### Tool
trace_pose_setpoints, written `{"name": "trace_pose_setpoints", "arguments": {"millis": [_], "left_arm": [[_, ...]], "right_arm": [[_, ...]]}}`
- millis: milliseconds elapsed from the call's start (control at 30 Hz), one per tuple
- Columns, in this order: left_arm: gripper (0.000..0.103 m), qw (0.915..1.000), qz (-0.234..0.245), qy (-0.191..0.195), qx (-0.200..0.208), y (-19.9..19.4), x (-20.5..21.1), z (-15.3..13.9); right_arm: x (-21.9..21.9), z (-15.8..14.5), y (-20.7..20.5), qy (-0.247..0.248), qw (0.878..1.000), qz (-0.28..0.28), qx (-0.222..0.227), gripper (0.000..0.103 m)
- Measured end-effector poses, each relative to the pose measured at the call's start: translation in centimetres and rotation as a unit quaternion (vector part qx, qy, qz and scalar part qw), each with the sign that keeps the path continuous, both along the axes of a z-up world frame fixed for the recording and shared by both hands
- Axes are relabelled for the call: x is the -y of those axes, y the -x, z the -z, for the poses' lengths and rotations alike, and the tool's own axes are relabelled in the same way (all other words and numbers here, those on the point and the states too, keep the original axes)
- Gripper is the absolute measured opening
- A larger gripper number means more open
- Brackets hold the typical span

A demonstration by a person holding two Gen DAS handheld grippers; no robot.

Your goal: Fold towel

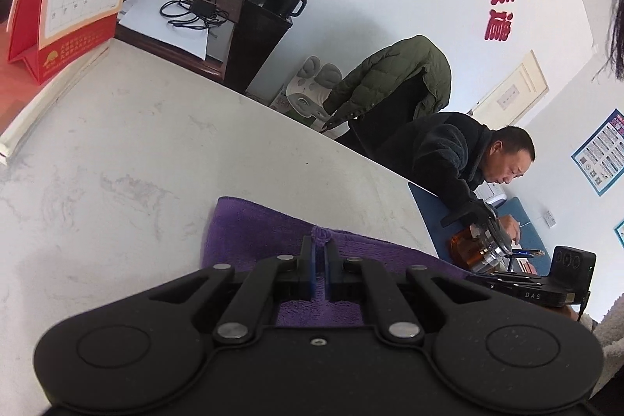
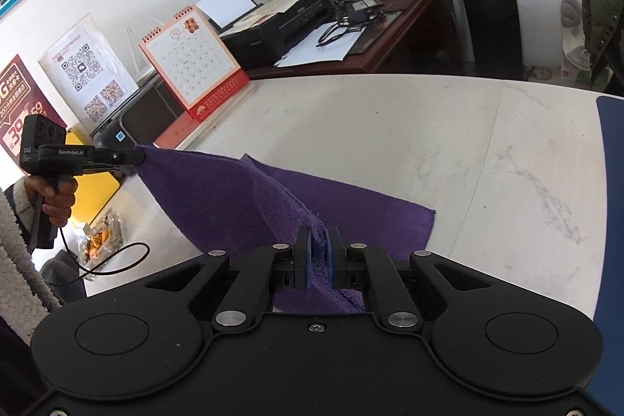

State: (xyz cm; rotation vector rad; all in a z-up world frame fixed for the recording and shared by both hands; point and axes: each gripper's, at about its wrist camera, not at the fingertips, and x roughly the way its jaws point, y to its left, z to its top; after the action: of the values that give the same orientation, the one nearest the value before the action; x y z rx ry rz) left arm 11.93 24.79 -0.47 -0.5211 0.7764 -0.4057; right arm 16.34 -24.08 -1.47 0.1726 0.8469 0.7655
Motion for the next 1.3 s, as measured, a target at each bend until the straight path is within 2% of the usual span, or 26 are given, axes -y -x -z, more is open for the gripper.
{"name": "trace_pose_setpoints", "arguments": {"millis": [367, 467, 633, 733, 800, 833, 867, 933, 967, 1000, 1067, 1200, 1300], "left_arm": [[0.004, 0.9975, 0.038, -0.059, 0.003, -7.5, 0.2, 4.1], [0.004, 0.9970, 0.043, -0.065, 0.001, -8.6, 0.3, 4.9], [0.004, 0.9967, 0.047, -0.062, 0.026, -9.2, 0.3, 4.9], [0.004, 0.9953, 0.043, -0.086, 0.014, -10.3, 0.8, 6.7], [0.004, 0.9952, 0.038, -0.090, 0.001, -10.7, 1.0, 8.1], [0.004, 0.9956, 0.039, -0.086, 0.004, -10.7, 1.0, 8.2], [0.004, 0.9959, 0.039, -0.081, 0.007, -10.7, 1.0, 8.3], [0.004, 0.9964, 0.046, -0.068, 0.020, -10.6, 1.0, 7.9], [0.004, 0.9965, 0.051, -0.060, 0.030, -10.4, 1.0, 7.5], [0.004, 0.9961, 0.056, -0.058, 0.036, -10.3, 1.0, 7.1], [0.004, 0.9951, 0.068, -0.054, 0.048, -10.1, 1.1, 6.3], [0.004, 0.9932, 0.085, -0.045, 0.066, -9.6, 1.2, 4.9], [0.004, 0.9918, 0.094, -0.036, 0.079, -9.3, 1.1, 4.0]], "right_arm": [[-1.5, 3.8, -4.2, 0.035, 0.999, 0.000, -0.007, 0.007], [-1.5, 4.5, -4.8, 0.039, 0.999, 0.006, -0.010, 0.007], [-1.3, 4.5, -5.1, 0.035, 0.999, 0.018, -0.009, 0.007], [-1.2, 4.9, -5.2, 0.039, 0.999, 0.028, -0.006, 0.007], [-1.2, 5.7, -5.5, 0.045, 0.998, 0.042, -0.019, 0.011], [-1.1, 6.0, -5.6, 0.049, 0.997, 0.052, -0.021, 0.016], [-1.1, 6.1, -5.7, 0.054, 0.996, 0.061, -0.021, 0.017], [-1.0, 5.2, -5.5, 0.060, 0.996, 0.071, 0.004, 0.018], [-1.0, 4.7, -5.4, 0.055, 0.996, 0.070, 0.016, 0.024], [-1.1, 4.1, -5.4, 0.050, 0.996, 0.066, 0.029, 0.029], [-1.8, 3.2, -5.6, 0.034, 0.998, 0.030, 0.048, 0.050], [-5.5, 3.6, -7.4, 0.059, 0.994, -0.070, 0.057, 0.053], [-8.1, 4.8, -9.2, 0.074, 0.986, -0.136, 0.057, 0.053]]}}
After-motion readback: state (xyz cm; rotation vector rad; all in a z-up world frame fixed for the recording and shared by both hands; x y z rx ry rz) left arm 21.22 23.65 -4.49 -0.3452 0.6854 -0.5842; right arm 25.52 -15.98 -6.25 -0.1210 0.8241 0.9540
